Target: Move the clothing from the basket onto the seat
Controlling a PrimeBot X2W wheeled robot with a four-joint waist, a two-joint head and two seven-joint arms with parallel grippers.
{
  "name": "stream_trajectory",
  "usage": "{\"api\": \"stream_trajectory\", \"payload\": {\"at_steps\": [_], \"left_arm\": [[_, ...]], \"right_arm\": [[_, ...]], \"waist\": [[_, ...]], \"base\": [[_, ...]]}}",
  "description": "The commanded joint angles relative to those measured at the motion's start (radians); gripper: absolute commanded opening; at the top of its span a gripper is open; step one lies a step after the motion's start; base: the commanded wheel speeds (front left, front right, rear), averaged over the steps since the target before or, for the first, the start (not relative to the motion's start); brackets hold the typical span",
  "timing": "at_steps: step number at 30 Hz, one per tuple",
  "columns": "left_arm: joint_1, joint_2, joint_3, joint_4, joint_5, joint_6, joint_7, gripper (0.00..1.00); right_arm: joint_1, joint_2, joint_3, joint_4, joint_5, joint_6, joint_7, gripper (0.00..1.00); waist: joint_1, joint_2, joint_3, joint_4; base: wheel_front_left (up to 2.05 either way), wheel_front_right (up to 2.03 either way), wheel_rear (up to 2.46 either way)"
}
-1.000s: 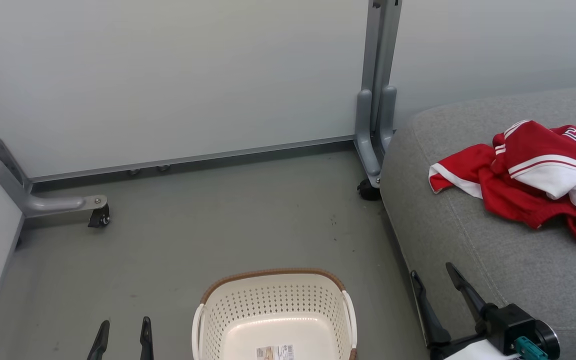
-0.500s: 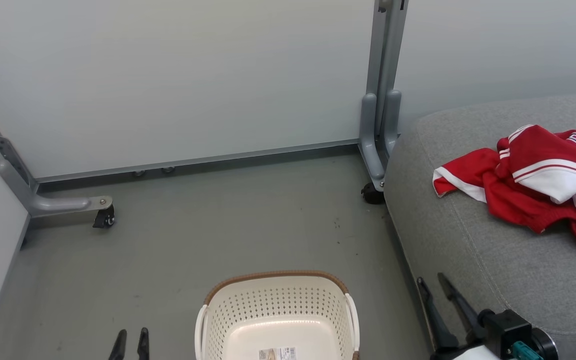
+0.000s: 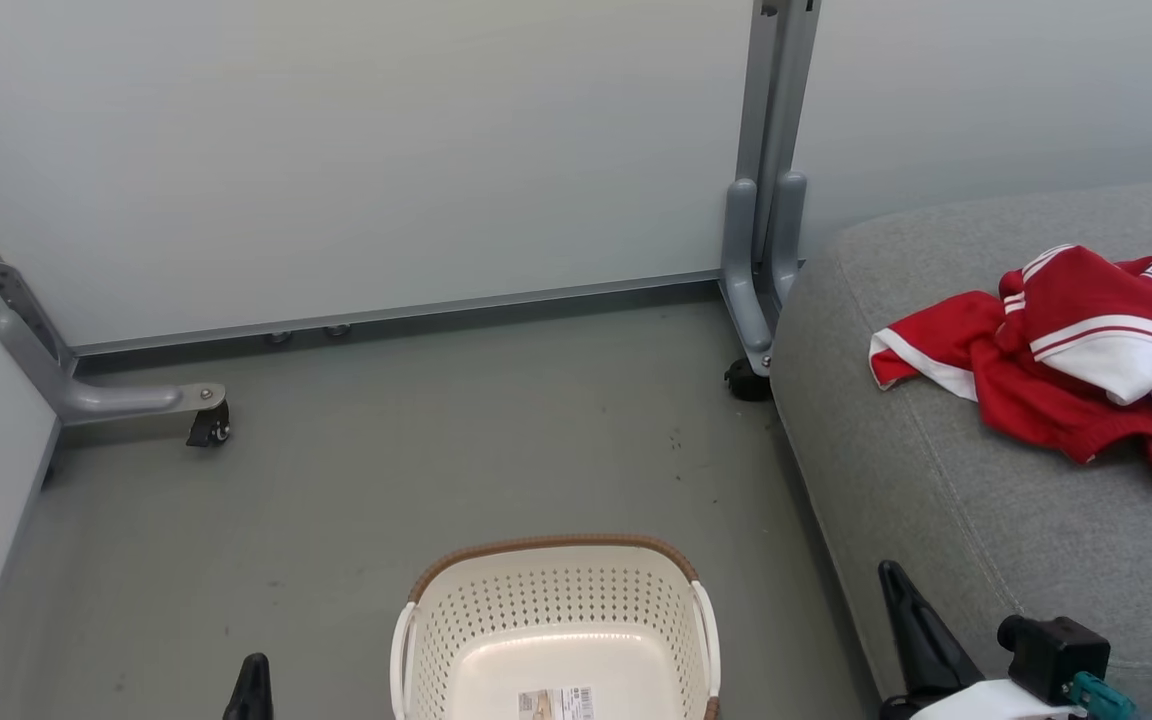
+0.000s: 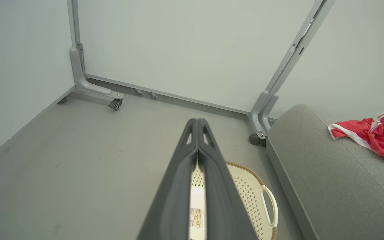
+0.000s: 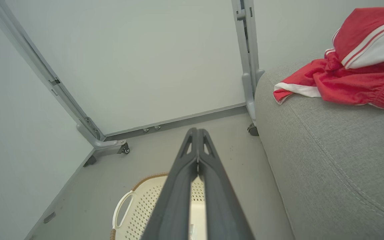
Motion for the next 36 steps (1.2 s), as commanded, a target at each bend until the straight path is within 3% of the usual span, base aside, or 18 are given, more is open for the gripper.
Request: {"api": "stream_trajectory", "payload": {"at_steps": [1, 36], "left_arm": [[-0.038, 0.008, 0.007, -0.01, -0.047, -0.001, 0.007, 0.0], [-0.187, 0.019, 0.04, 0.043, -0.557, -0.006, 0.132, 0.0]], "right_arm": [[-0.036, -0.005, -0.009, -0.011, 0.049, 0.0, 0.007, 0.0], [-0.127, -0.013, -0.084, 0.02, 0.591, 0.0, 0.124, 0.0]], "waist": [[0.0001, 0.0, 0.002, 0.001], [0.0001, 0.0, 0.036, 0.014]], "base": [[0.0, 0.0, 0.0], [0.0, 0.0, 0.0]]}}
